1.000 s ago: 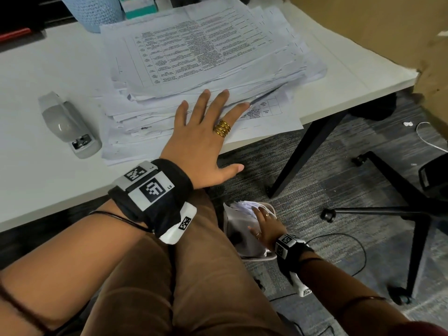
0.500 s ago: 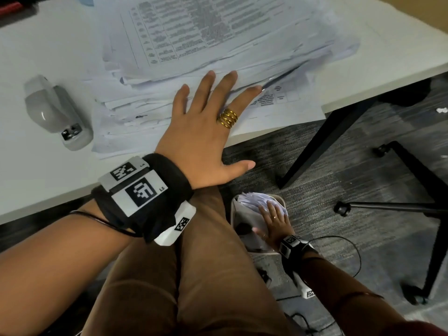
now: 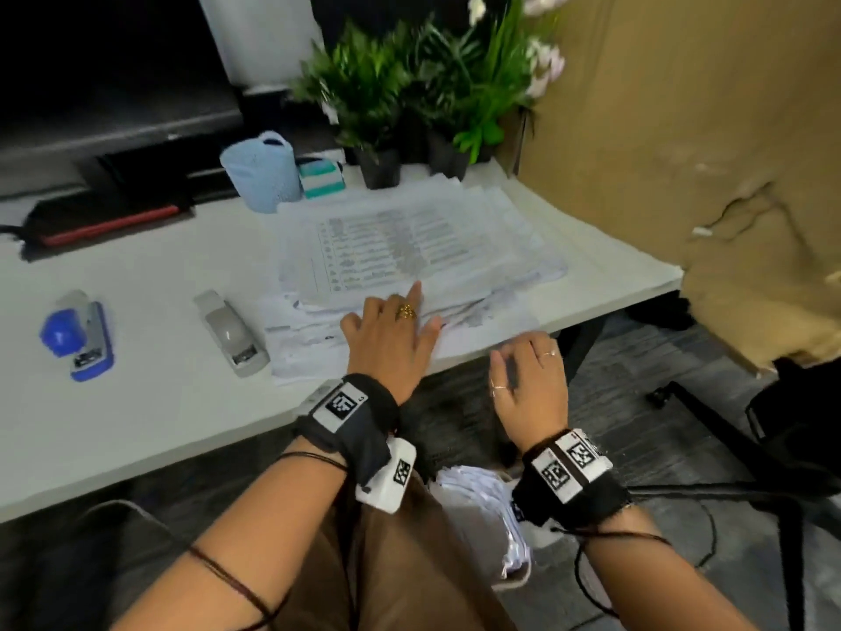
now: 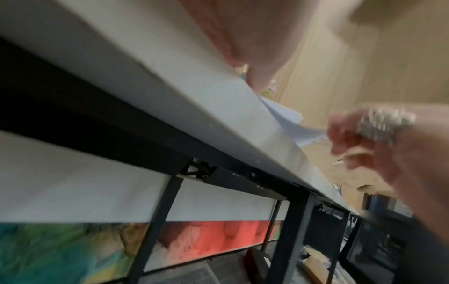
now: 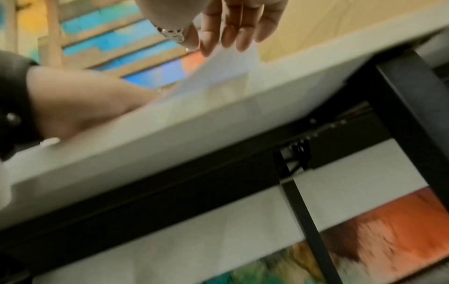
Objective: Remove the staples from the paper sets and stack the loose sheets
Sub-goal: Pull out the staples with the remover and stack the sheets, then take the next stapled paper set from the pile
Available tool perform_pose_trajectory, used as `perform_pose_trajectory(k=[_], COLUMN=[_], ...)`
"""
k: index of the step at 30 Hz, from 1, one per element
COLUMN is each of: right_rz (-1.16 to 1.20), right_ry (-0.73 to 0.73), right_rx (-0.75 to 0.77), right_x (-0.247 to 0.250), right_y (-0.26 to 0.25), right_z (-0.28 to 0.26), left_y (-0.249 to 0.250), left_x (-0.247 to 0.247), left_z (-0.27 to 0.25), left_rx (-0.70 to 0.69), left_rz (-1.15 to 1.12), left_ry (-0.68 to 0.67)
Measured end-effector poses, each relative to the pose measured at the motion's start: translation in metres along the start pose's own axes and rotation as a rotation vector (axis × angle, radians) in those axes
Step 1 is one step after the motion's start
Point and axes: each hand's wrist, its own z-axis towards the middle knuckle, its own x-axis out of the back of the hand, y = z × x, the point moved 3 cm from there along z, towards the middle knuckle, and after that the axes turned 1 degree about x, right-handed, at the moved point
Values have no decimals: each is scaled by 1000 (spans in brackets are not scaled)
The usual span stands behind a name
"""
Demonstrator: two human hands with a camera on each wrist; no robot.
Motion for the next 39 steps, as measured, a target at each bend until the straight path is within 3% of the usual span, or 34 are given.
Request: perform_pose_trajectory(k=[3,7,12,15,18,23,27,30,33,36,39], right_rz=[28,-2,-228,-360,-434,-402,-374,-190,-40,183,353], right_ry=[98,87,-162,-299,-347,-225,-246,-232,-126,17,163], right_rx=[13,-7,-22,-105,-171,-300,-431,-517,-493,-431,-362], right_x=[9,9,-10,-17,-21,-22,-23,-21,-19,-17,-3], right_y=[-20,-39,-52,-54,-57,-72,-73,-72,-75,-83,-96], right_z=[27,51,73,76,77,91,108,111,109,108,109], left_y=[-4,-15,-26,-27,-31,-26,-26,-29,-36,-48,-69], left_x=[10,14,0,3,4,11,16,20,28,49,82], left_z=[7,11,10,6,5,3,-6,-12,-15,-16,-12], left_rx=[-88,-80,38,66,65,-6,-68,-88,-127,-117,-52], left_rz=[155,2,-77,-75,-63,14,1,-32,-202,-369,-394], left_ry=[9,78,-50,14,37,56,161,52,-2,66,192])
